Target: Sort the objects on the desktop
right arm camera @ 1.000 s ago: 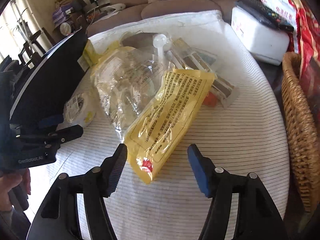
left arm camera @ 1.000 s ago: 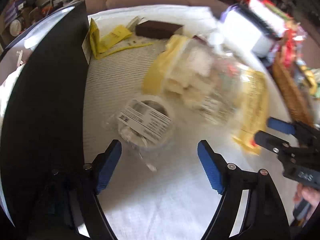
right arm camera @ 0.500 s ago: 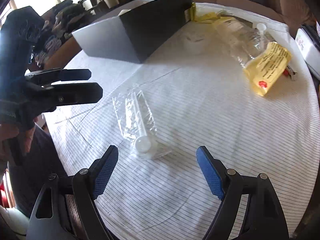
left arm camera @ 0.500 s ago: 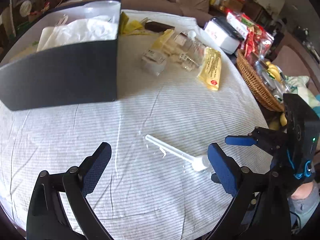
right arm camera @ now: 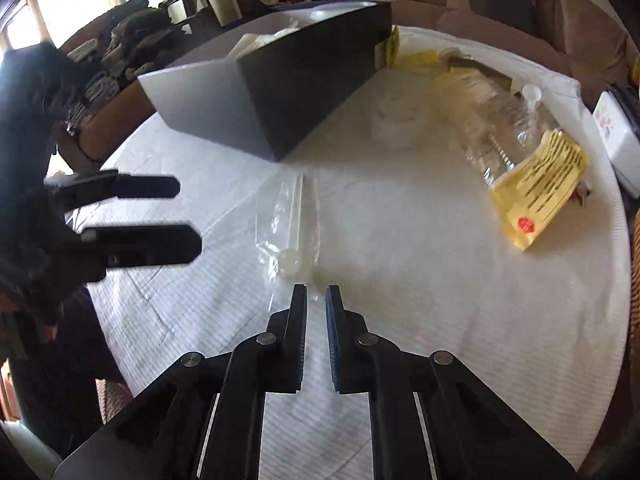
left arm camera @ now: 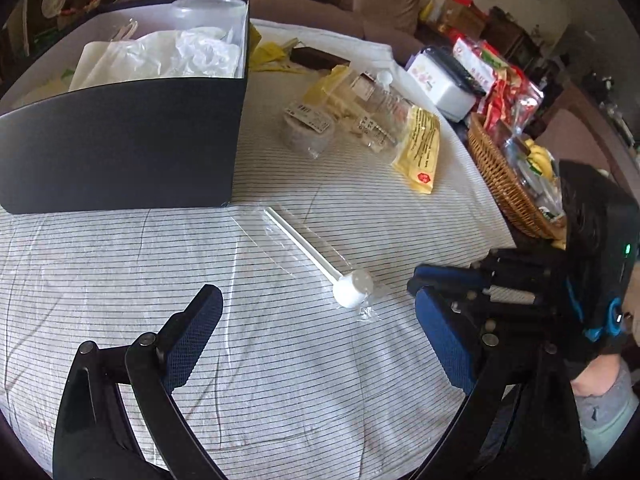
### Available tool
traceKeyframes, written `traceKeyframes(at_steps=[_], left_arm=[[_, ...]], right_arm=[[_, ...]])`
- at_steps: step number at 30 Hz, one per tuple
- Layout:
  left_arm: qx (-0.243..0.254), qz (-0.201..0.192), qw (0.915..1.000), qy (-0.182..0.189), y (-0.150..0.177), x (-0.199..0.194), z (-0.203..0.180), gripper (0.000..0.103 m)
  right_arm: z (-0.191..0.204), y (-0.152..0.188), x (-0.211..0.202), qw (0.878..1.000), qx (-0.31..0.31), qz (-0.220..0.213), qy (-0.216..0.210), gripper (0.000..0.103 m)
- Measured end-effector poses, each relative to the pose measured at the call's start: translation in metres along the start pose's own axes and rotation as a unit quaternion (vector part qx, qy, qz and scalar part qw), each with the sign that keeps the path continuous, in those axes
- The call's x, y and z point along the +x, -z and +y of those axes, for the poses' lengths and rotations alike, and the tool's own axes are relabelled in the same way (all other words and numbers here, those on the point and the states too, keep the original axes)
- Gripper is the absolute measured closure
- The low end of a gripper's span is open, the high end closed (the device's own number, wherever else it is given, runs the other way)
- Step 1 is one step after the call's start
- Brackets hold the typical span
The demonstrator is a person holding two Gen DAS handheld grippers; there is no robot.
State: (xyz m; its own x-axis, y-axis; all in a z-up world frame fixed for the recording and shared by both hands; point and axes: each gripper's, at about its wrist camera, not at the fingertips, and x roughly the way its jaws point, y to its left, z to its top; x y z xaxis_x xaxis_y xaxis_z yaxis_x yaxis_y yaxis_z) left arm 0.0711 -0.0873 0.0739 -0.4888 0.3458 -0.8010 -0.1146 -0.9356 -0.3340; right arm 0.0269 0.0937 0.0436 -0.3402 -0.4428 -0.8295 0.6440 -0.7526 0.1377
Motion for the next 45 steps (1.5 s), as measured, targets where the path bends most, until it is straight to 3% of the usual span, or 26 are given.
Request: traceKeyframes(at_steps=[3,6,8,9,10,13,18,20,21,29,37,45], left_arm=[[0.024,0.028,0.9993,-0.005,-0.007,0.023,-0.012,0.006],[0.018,0.044,0.9988,-0.011,0.000,0.041,-0.014,0.006],[-0.008,0.033,0.9994,0.008,0.010,0.037,-0.005,0.006],[-0.015,0.030,0.9994,0.011,0.015,0.032,0.000,0.006],[-0.017,0.028,0.9994,0.010,0.020,0.028,0.005,0.006],[-0.019,0.024,0.9995,0.004,0.028,0.017,0.017,0.006],[0.021,0.012,0.9975,-0.066,0.032,0.013,0.012,0.006],[0.018,0.017,0.9975,-0.065,0.032,0.016,0.010,0.006],[0.017,0.019,0.9978,-0.062,0.033,0.017,0.009,0.006],[0.026,0.022,0.9978,-0.056,0.028,0.018,-0.002,0.006],[0.041,0.027,0.9978,-0.044,0.010,0.036,-0.027,0.006],[0.050,0.014,0.9978,-0.040,-0.034,0.073,-0.050,0.006]], right_arm=[[-0.022,-0.028,-0.003,1.000,0.005,-0.003,0.029,0.093],[-0.036,-0.037,-0.005,0.999,0.033,-0.012,-0.013,0.089],[-0.027,-0.029,-0.006,0.999,0.016,-0.021,-0.033,0.068],[-0.021,-0.022,-0.003,0.999,0.002,-0.022,-0.040,0.052],[-0.014,-0.017,0.002,0.999,-0.009,-0.018,-0.050,0.047],[0.005,-0.003,0.022,0.996,-0.023,0.001,-0.081,0.047],[0.024,0.005,0.050,0.996,-0.045,0.022,-0.074,0.047],[0.029,0.006,0.056,0.996,-0.056,0.026,-0.069,0.059],[0.029,0.006,0.059,0.996,-0.058,0.029,-0.065,0.076],[0.003,-0.005,0.026,0.999,-0.013,-0.020,-0.043,0.078],[-0.050,-0.071,-0.012,0.996,0.041,-0.082,-0.009,0.078],[-0.095,-0.159,0.039,0.993,0.086,-0.081,-0.015,0.074]])
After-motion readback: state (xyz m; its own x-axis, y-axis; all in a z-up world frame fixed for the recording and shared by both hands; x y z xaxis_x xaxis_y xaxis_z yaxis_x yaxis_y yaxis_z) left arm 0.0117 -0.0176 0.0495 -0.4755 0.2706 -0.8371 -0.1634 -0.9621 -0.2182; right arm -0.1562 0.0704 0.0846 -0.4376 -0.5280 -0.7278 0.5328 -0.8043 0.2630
